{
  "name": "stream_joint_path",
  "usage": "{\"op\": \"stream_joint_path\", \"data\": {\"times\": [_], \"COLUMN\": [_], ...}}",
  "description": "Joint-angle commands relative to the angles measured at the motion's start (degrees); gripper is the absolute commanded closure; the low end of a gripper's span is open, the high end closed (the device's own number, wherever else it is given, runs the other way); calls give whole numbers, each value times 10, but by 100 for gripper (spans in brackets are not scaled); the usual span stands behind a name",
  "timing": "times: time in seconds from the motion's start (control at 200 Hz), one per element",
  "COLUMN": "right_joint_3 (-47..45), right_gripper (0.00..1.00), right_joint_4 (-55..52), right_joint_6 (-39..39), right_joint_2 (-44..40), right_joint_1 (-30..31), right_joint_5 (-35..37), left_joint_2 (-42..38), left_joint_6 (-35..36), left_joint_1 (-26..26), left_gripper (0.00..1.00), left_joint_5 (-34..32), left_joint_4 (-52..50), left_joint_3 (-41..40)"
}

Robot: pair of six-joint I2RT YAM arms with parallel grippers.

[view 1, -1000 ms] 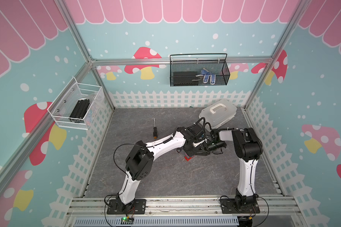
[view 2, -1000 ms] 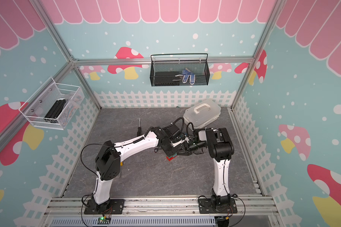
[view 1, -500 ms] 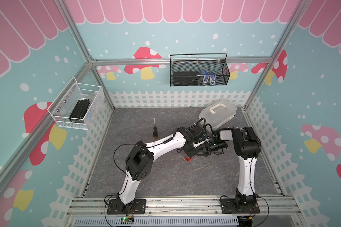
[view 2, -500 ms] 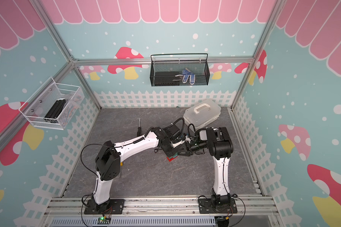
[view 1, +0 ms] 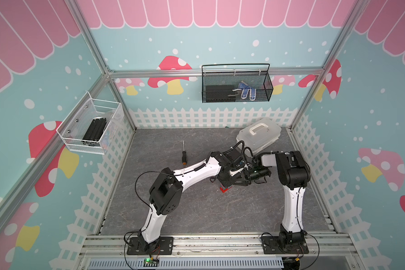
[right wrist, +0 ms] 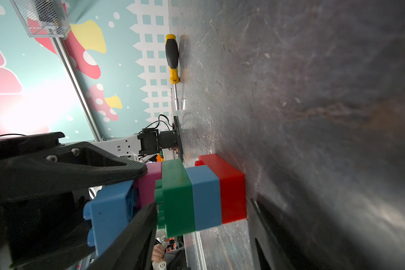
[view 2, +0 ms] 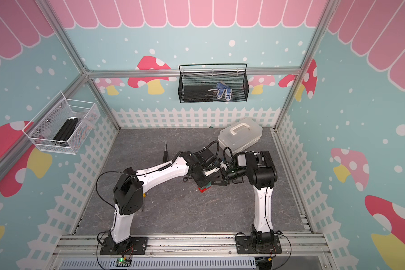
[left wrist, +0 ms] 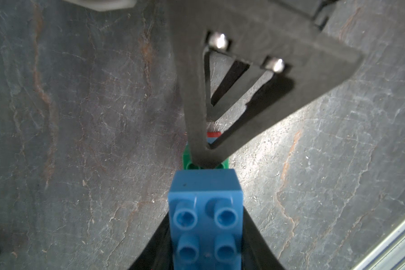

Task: Assemble the number 5 with lego
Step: Assemble the lego brick with the lego brick.

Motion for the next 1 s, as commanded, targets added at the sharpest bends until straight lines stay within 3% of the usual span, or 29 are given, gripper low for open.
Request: {"op": "stream_joint_path", "data": {"times": [0.0,0.32,0.5,0.69,0.996], "right_joint_3": [0,-20,-46,-62,-77], "right_gripper": [35,34,36,38,46], "right_joint_4": [3,53,126,168,172], "right_joint_6": [-26,41,128,197,220], "right_joint_2": [-10,-46,-78,-103,-103], "right_joint_1": [-23,-29,-43,-52,-49], "right_joint_5": [7,42,83,155,207], "left_joint_2": [-15,-10,-8,-18,-60], "left_joint_6": [0,-3,-2,-1,-1], "left_joint_1": [-3,-4,-4,-2,-1], "left_gripper": [59,56,53,36,34], "left_joint_5": [4,1,-1,-3,-21], "left_joint_4": [-11,-11,-11,-11,-12], "left_joint_3": [2,10,21,28,11]}}
